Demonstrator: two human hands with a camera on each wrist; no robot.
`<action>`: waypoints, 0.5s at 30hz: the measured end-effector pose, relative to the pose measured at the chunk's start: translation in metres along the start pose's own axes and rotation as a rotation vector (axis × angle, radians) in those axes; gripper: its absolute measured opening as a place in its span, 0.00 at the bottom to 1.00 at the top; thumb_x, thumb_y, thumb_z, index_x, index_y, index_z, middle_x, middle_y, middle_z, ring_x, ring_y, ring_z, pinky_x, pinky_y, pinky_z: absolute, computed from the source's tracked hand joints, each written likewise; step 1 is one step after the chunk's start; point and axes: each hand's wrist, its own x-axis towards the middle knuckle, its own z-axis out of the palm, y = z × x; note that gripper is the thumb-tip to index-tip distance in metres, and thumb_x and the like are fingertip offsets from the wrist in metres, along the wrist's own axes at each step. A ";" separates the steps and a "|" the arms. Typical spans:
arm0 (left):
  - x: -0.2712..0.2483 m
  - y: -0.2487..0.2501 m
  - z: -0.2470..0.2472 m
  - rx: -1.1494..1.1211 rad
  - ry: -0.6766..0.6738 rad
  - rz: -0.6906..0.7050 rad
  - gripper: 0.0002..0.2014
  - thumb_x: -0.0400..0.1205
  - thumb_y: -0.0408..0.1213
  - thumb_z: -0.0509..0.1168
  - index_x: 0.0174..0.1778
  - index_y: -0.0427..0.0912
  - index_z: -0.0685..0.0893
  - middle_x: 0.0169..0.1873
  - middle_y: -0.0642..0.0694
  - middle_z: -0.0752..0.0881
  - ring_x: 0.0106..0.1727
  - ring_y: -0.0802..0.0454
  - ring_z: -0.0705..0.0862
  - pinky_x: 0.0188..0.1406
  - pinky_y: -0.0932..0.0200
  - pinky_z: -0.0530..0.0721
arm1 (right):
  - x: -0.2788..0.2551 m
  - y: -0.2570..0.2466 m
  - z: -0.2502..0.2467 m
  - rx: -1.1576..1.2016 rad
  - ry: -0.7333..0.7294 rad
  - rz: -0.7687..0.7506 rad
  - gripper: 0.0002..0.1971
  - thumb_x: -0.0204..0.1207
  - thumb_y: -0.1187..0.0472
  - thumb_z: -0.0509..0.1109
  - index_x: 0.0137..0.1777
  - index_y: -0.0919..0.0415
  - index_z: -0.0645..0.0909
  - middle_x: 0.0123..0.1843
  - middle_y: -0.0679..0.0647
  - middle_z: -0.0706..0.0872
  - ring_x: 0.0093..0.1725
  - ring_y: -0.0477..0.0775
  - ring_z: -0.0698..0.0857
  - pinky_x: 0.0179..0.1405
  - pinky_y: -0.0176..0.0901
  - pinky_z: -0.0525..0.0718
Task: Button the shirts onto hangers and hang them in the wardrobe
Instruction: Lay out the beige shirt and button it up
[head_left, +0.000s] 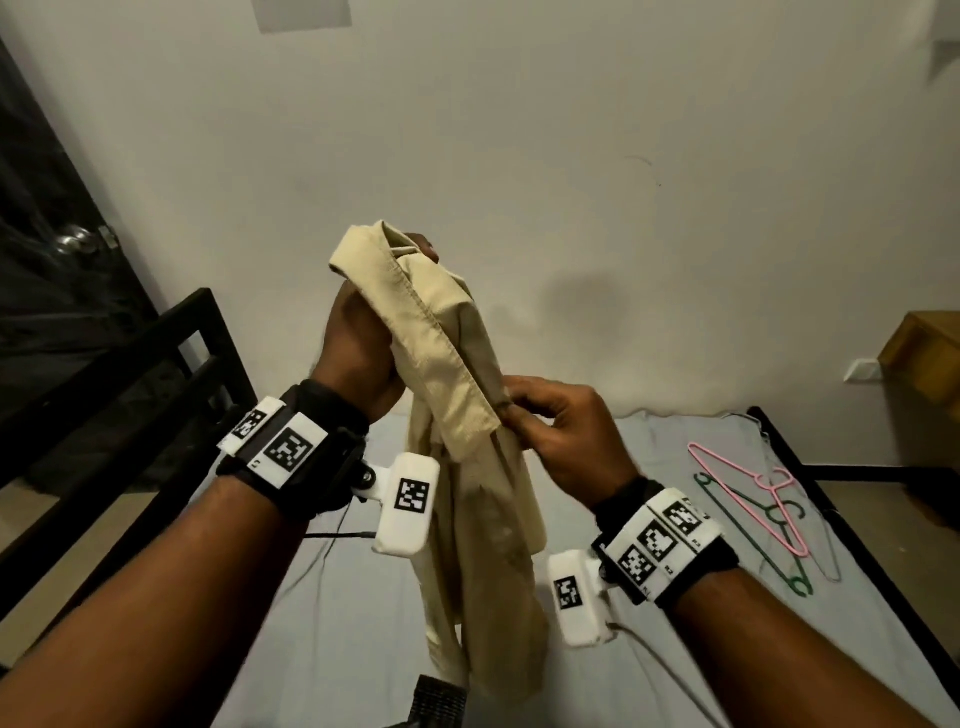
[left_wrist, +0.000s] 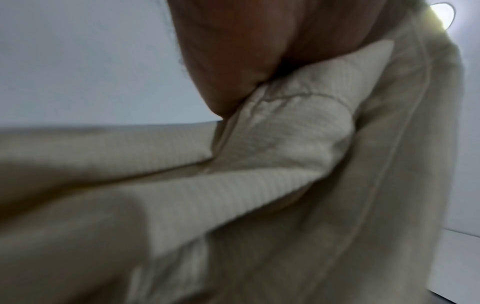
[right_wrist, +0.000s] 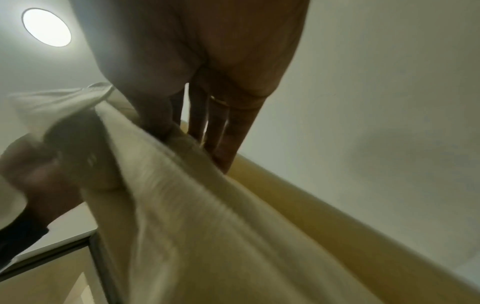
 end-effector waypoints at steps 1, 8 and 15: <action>-0.001 0.004 -0.005 0.050 0.047 -0.029 0.11 0.88 0.44 0.54 0.48 0.45 0.78 0.35 0.52 0.88 0.40 0.54 0.87 0.46 0.57 0.85 | 0.000 -0.003 -0.007 0.067 0.011 0.063 0.09 0.79 0.65 0.75 0.57 0.63 0.91 0.54 0.56 0.93 0.53 0.52 0.92 0.54 0.62 0.90; 0.003 0.029 -0.042 0.119 -0.018 -0.164 0.19 0.92 0.47 0.49 0.39 0.46 0.77 0.35 0.48 0.73 0.37 0.54 0.75 0.40 0.57 0.78 | 0.026 -0.036 -0.061 -0.049 0.051 0.137 0.04 0.80 0.62 0.75 0.49 0.63 0.89 0.47 0.58 0.94 0.50 0.59 0.92 0.52 0.62 0.89; -0.001 0.032 -0.033 0.048 -0.165 -0.183 0.16 0.91 0.46 0.49 0.43 0.45 0.75 0.35 0.48 0.74 0.38 0.52 0.77 0.40 0.57 0.81 | 0.014 -0.035 0.013 -0.339 -0.158 0.058 0.16 0.71 0.55 0.82 0.58 0.50 0.87 0.55 0.40 0.90 0.53 0.39 0.89 0.53 0.47 0.89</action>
